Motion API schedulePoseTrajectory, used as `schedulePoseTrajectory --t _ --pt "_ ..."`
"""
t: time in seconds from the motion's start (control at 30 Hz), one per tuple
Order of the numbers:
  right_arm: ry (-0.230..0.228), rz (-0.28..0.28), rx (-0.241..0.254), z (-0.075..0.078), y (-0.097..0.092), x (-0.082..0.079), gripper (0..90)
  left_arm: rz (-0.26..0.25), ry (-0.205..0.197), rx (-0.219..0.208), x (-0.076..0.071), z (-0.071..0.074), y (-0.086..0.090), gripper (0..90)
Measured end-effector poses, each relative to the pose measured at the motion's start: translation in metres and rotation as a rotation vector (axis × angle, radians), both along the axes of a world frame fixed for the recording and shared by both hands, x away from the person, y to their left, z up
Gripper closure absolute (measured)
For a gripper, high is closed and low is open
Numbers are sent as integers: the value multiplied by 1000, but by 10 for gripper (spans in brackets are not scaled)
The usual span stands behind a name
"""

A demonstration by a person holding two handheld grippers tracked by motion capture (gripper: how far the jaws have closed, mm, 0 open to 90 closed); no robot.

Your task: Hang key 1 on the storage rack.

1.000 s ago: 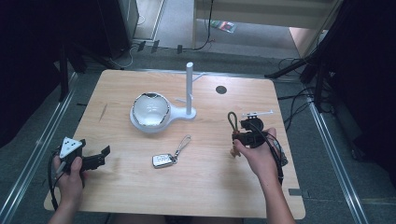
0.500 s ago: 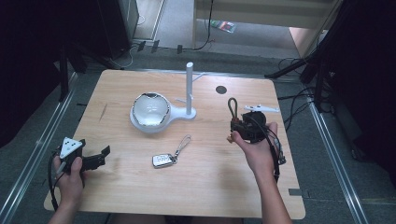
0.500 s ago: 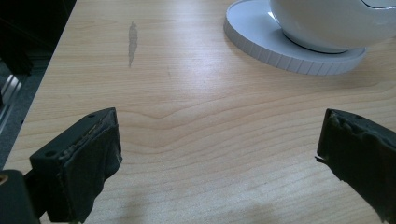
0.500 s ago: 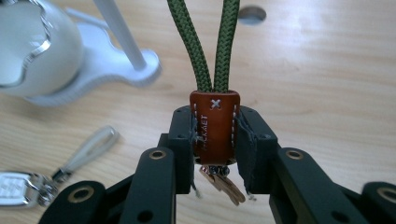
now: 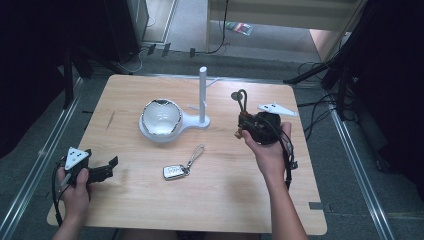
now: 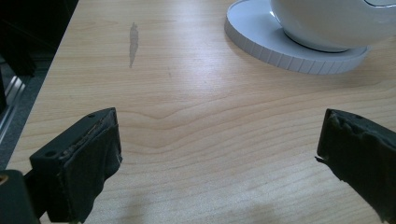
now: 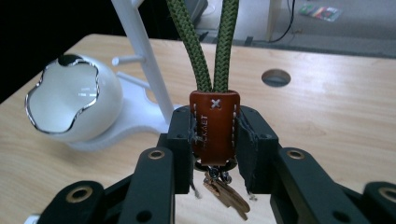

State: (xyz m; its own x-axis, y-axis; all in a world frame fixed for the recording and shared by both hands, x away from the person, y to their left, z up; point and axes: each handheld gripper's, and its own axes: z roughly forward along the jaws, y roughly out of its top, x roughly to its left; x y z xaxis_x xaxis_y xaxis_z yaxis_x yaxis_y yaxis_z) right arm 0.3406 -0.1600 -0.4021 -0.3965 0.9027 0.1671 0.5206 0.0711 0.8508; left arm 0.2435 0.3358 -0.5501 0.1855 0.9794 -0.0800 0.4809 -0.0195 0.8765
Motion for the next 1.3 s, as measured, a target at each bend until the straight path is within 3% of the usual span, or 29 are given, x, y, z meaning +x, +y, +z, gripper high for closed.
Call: schedulePoseTrajectory --t 0.17,0.33,0.7,0.87,1.0,1.3 --pt "-12 -1 14 0 6 7 698 0 1 2 0 0 -1 1" --pt "-20 49 53 1 16 19 695 -3 1 -1 0 0 0 2" --pt "-74 67 18 -4 29 40 692 -2 1 -2 1 0 0 2" --pt "-95 100 32 -6 32 47 687 -2 0 1 1 0 -1 2" --pt "-84 93 9 -7 36 53 686 -4 3 2 1 0 -1 2" --pt "-50 100 36 -8 38 65 684 -2 1 3 1 0 -1 2"
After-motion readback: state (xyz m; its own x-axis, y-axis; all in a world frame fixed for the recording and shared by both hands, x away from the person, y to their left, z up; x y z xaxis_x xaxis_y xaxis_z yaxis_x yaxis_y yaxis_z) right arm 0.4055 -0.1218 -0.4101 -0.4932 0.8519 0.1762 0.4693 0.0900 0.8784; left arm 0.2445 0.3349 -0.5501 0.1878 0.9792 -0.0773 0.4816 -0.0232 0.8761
